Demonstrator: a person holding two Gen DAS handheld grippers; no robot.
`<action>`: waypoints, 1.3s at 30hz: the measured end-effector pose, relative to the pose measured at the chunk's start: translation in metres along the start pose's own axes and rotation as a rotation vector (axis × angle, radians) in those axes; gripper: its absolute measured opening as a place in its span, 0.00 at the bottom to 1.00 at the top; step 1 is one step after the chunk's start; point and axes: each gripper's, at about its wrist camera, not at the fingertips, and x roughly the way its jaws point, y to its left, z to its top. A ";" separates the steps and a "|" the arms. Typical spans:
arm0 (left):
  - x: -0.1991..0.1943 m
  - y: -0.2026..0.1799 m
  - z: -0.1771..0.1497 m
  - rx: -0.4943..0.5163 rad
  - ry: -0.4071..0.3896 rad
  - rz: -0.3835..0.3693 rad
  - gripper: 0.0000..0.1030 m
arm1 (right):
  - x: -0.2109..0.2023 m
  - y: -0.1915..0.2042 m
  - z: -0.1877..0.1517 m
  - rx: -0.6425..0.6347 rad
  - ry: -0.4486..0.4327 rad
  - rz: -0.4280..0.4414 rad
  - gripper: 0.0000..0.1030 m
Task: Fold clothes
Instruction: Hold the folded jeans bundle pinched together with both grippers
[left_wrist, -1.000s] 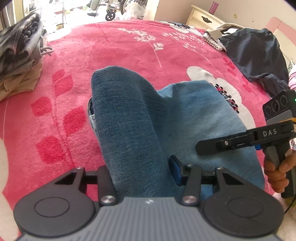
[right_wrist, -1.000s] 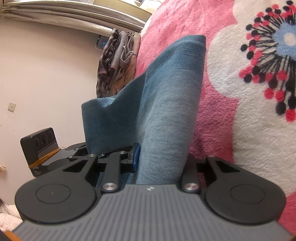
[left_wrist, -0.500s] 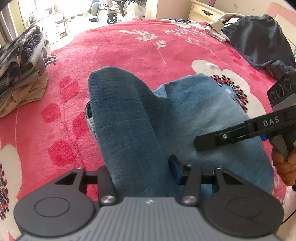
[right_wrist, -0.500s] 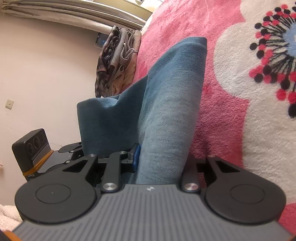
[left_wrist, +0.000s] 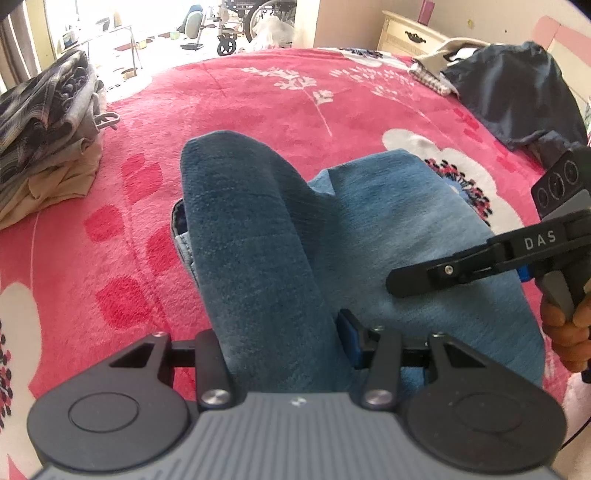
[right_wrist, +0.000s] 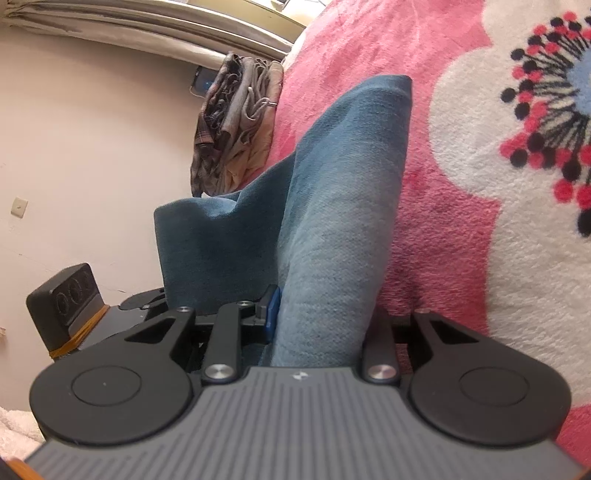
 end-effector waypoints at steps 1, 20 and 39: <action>-0.002 0.000 0.001 -0.001 -0.002 0.001 0.46 | 0.000 0.002 0.000 -0.002 -0.002 0.001 0.25; -0.023 -0.006 0.008 0.001 -0.050 0.017 0.46 | -0.013 0.028 -0.001 -0.050 -0.057 -0.008 0.25; -0.025 0.000 0.003 -0.010 -0.046 0.014 0.46 | -0.011 0.031 -0.003 -0.048 -0.039 -0.011 0.25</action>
